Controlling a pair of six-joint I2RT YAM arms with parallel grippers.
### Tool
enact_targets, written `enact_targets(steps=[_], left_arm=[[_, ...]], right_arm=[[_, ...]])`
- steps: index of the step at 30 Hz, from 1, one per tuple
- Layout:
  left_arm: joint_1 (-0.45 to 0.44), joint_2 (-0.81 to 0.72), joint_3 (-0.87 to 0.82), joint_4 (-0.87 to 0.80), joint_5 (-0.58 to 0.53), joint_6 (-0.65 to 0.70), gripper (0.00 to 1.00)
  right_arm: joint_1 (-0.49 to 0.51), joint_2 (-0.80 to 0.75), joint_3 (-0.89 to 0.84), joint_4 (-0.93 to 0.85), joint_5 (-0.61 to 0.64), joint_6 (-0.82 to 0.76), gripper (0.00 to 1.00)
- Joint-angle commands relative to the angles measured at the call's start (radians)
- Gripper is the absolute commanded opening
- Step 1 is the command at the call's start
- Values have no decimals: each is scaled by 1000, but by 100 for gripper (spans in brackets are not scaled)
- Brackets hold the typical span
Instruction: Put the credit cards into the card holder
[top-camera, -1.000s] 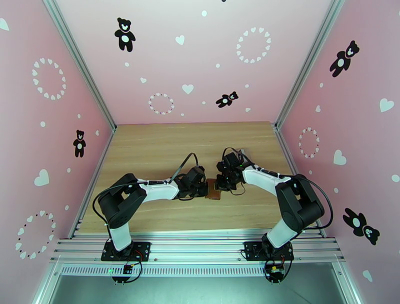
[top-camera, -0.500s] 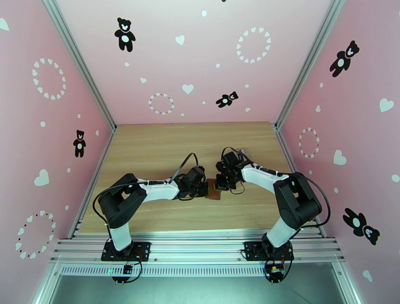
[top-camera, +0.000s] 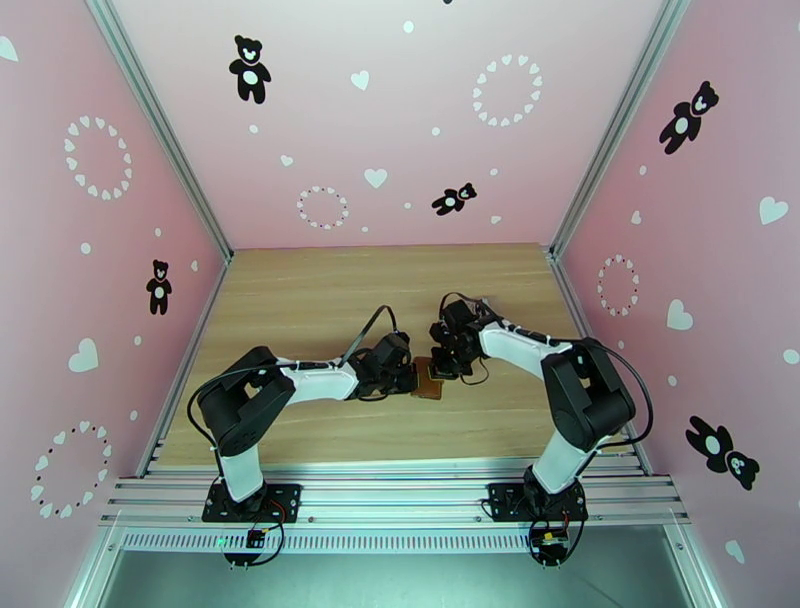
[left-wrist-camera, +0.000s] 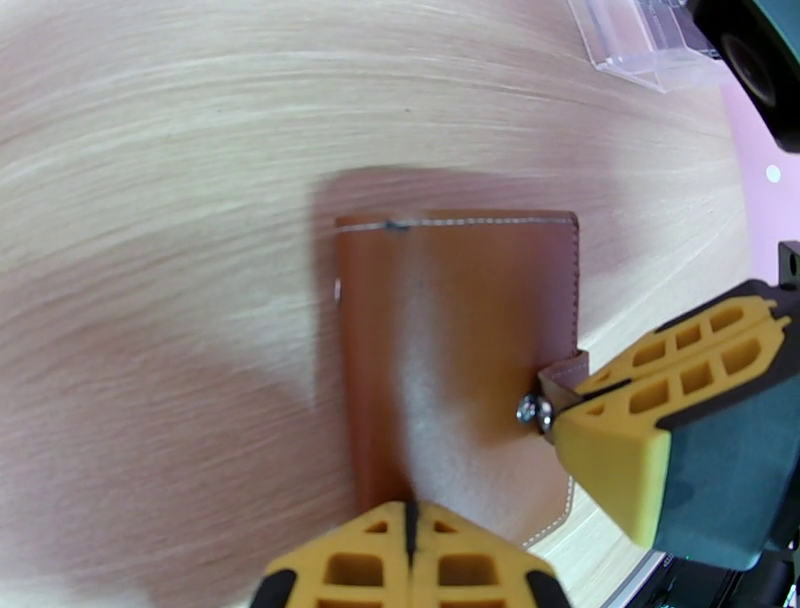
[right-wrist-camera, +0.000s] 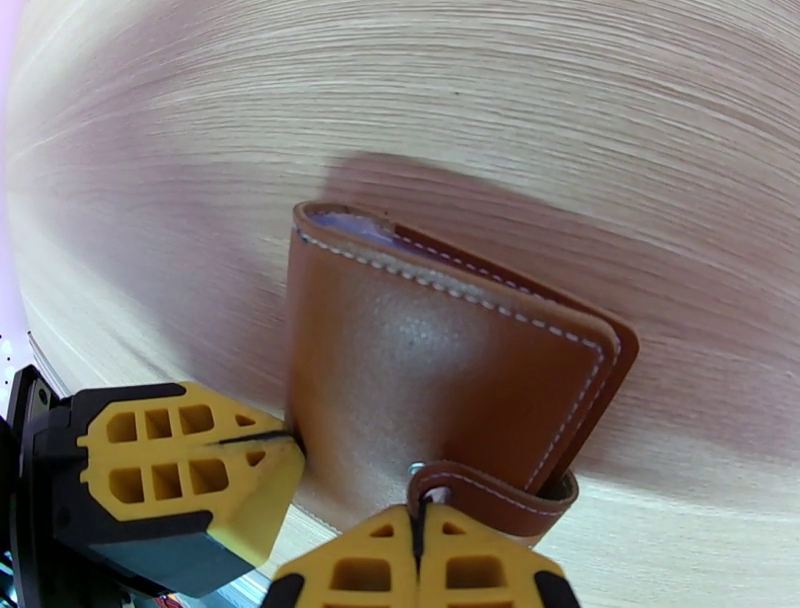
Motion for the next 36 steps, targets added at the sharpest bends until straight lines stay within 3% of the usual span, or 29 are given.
enact_targets(steps=[1, 21, 36], left_arm=[[2, 42, -28, 4, 9, 16, 2], [1, 20, -78, 79, 40, 23, 2], [0, 37, -82, 97, 38, 28, 3]], right_arm=[[-1, 53, 11, -41, 47, -10, 0], [1, 164, 76, -111, 91, -22, 0], [68, 266, 147, -213, 242, -34, 0]])
